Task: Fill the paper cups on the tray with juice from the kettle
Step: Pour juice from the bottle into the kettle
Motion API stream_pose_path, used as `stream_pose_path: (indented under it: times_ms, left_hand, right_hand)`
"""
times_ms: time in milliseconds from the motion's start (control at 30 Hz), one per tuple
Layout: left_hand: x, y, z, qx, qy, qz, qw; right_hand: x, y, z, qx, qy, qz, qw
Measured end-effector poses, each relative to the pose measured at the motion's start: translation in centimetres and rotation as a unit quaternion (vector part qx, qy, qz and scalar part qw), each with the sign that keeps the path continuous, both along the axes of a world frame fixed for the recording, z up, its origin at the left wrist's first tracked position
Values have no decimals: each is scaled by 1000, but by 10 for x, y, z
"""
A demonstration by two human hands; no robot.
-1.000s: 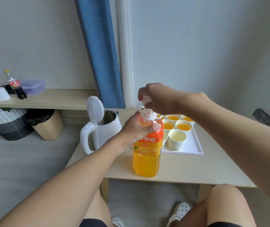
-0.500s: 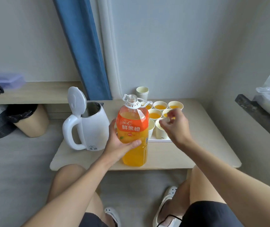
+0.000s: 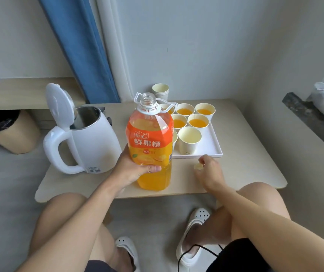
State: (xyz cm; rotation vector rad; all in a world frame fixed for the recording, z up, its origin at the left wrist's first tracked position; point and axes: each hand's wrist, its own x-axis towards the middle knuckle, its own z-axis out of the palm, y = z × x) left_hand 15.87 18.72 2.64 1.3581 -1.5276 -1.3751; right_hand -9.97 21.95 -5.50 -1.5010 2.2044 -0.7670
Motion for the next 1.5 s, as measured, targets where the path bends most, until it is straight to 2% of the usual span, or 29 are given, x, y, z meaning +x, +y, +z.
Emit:
stream_pose_path:
  times_ms: [200, 300, 367, 433, 500, 567, 633, 933, 1167, 1333, 1400, 1500]
  left_hand:
    - [2, 2, 1, 6, 10, 1, 1000]
    - [1, 5, 1, -6, 20, -4, 1000]
    - [2, 6, 3, -15, 26, -15, 999]
    - [2, 7, 5, -20, 39, -28, 999]
    - [2, 8, 6, -20, 63, -37, 997]
    - [5, 8, 7, -14, 89, -35, 995]
    - [9, 6, 9, -2, 111, -33, 993]
    - [27, 3, 19, 40, 236, -34, 970]
    - [27, 3, 23, 64, 291, -43, 954]
    - [21, 3, 22, 80, 315, -54, 944]
    - [21, 1, 24, 61, 330, -29, 942]
    - [25, -11, 30, -4, 353, 72, 933]
  right_hand:
    - [4, -2, -1, 8, -9, -21, 1000]
    - [19, 7, 21, -74, -14, -2, 997]
    - [36, 16, 50, -131, -86, 62, 986]
    - [53, 24, 81, -130, -171, 170, 962]
    - [68, 23, 101, -113, -211, 262, 935]
    - [79, 14, 109, -120, -232, 286, 922]
    - [87, 6, 113, -125, -252, 268, 921]
    - [111, -17, 127, -154, -110, 226, 956]
    - [119, -27, 154, -103, -1, 279, 955]
    - [121, -27, 163, -100, 59, 255, 960]
    - [124, -25, 166, -103, 74, 232, 964]
    - [122, -22, 170, -85, 71, 216, 970]
